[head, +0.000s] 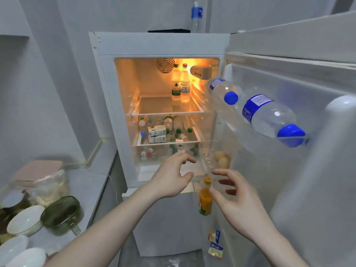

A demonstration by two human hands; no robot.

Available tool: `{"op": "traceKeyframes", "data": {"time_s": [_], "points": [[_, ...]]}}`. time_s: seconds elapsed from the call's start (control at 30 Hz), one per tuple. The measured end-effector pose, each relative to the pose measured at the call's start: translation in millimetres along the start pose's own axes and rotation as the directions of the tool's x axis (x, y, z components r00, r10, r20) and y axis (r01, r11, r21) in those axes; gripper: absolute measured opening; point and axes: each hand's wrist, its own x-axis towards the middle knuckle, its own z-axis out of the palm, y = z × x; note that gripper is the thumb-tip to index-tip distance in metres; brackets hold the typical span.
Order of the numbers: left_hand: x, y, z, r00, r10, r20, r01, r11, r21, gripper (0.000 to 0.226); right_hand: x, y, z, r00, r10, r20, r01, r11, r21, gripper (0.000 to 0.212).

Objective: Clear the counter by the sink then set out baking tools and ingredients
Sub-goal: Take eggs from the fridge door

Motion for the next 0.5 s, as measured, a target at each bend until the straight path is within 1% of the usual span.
{"op": "traceKeyframes", "data": {"time_s": [0.17, 0.3, 0.4, 0.5], "points": [[73, 3, 21, 0.987, 0.11, 0.113, -0.119, 0.989, 0.082, 0.036, 6, 4, -9, 0.997, 0.061, -0.045, -0.064, 0.995, -0.077, 0.035], [125, 2, 41, 0.956, 0.17, 0.239, -0.2, 0.974, 0.108, 0.042, 23, 9, -1, 0.986, 0.139, -0.089, -0.15, 0.978, -0.141, 0.041], [152, 6, 58, 0.93, 0.192, 0.315, -0.235, 0.966, 0.104, 0.044, 40, 11, 6, 0.973, 0.206, -0.1, -0.224, 0.95, -0.217, 0.052], [170, 3, 73, 0.904, 0.194, 0.38, -0.259, 0.958, 0.127, 0.044, 54, 12, 14, 0.966, 0.234, -0.114, -0.258, 0.913, -0.315, 0.059]]}}
